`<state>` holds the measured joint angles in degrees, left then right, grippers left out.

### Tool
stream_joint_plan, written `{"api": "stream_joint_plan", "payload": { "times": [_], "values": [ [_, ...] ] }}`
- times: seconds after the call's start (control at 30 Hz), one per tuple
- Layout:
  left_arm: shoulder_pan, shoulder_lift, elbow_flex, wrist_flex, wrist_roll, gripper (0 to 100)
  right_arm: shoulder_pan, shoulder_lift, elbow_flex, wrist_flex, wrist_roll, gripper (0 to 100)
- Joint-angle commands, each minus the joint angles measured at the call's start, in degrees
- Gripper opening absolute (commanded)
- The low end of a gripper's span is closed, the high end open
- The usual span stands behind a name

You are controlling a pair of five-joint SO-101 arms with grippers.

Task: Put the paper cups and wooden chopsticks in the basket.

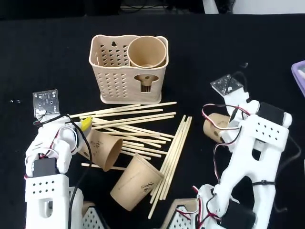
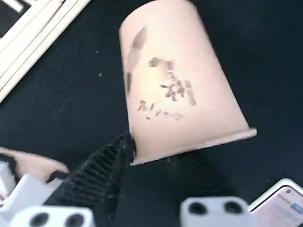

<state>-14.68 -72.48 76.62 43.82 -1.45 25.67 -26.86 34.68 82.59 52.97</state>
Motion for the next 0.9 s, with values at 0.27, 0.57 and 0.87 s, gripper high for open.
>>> {"api": "stream_joint_plan", "payload": {
  "times": [0.27,0.57,0.87],
  "values": [
    [0.3,-0.8,-0.2,-1.1,0.2,31,0.5,-3.4,-5.6,-4.3,-3.2,1.1],
    [0.3,-0.8,-0.2,-1.2,0.2,31,-15.1,-16.2,-26.6,0.7,-3.3,1.1],
    [0.3,-0.8,-0.2,-1.0,0.2,31,-37.7,-7.9,-40.7,-6.2,-11.2,1.1]
  ]
}}
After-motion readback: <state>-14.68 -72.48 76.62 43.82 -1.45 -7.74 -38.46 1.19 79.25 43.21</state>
